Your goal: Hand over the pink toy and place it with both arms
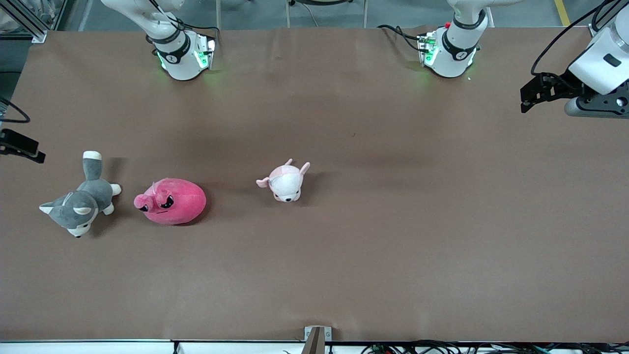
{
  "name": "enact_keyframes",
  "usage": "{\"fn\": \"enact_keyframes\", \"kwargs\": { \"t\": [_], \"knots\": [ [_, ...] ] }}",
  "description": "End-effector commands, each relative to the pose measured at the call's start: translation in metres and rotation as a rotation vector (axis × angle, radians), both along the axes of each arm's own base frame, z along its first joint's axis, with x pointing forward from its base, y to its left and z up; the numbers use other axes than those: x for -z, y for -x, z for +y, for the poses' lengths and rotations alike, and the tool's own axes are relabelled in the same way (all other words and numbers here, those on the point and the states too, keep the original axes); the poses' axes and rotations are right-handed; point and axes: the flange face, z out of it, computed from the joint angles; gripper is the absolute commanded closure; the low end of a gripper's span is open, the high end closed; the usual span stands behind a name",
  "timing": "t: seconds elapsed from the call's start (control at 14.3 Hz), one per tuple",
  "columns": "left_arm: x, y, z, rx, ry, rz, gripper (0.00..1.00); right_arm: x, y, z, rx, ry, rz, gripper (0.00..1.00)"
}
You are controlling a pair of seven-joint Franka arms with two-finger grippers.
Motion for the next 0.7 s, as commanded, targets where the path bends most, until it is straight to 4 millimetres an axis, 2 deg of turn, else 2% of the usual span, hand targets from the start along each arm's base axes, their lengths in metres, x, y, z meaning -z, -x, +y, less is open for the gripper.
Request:
{"fn": "enact_keyframes", "kwargs": {
  "t": [0.0, 0.42, 0.63],
  "knots": [
    [-0.005, 0.001, 0.0, 0.01, 0.014, -0.007, 0.0, -0.017, 0.027, 0.005, 0.015, 0.022, -0.041, 0.0],
    [-0.002, 0.001, 0.001, 0.002, 0.011, -0.001, 0.0, -0.005, 0.063, 0.005, 0.031, 0.013, -0.054, 0.0],
    [-0.002, 0.0, 0.001, 0.001, 0.008, -0.002, 0.0, 0.0, 0.079, 0.008, 0.139, 0.0, -0.042, 0.0]
  ]
}}
